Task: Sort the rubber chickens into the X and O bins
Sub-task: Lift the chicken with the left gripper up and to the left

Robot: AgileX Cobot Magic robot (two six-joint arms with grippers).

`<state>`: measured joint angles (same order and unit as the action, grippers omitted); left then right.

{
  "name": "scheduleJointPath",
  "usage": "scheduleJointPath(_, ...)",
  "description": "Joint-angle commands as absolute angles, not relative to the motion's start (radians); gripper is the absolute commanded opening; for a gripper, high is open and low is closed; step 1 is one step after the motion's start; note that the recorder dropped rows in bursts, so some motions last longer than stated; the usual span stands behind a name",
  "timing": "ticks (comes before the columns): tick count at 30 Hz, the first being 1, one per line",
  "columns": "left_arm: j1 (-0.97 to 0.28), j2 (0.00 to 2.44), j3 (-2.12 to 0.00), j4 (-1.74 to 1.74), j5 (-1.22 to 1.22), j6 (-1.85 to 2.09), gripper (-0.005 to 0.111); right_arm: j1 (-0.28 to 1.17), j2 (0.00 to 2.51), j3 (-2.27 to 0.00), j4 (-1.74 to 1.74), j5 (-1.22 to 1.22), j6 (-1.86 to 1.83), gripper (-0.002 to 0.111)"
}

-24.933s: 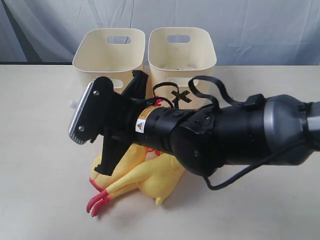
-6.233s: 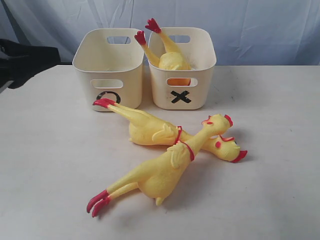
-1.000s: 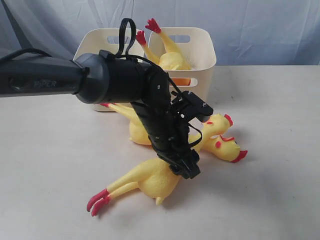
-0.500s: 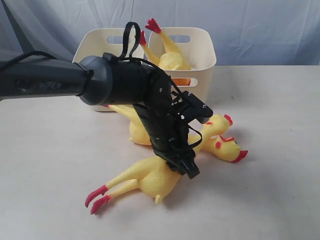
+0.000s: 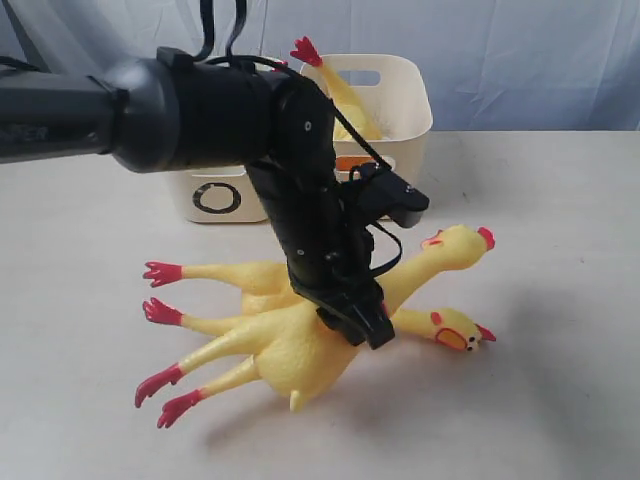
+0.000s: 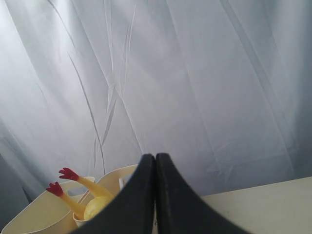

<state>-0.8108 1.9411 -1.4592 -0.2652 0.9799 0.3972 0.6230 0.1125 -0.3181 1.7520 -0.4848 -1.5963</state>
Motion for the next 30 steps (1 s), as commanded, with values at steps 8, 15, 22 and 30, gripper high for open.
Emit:
scheduleJointPath(8,-0.818,1.806,-1.465,-0.097,0.842,0.322,0.000,0.618,0.106,-0.314,1.744,-0.486,-1.598,-0.001)
scheduleJointPath(15,-0.818,1.768,-1.465,-0.013,0.786,0.286,0.000,0.618,0.106,-0.314,1.744,-0.486,-1.598,-0.001)
scheduleJointPath(22,-0.818,1.674,-1.465,0.073,0.796,0.234,0.000,0.618,0.106,-0.314,1.744,-0.486,-1.598,-0.001)
scheduleJointPath(30,-0.722,1.529,-1.465,0.076,0.824,0.219,0.000,0.618,0.106,-0.314,1.744,-0.484,-1.598,-0.001)
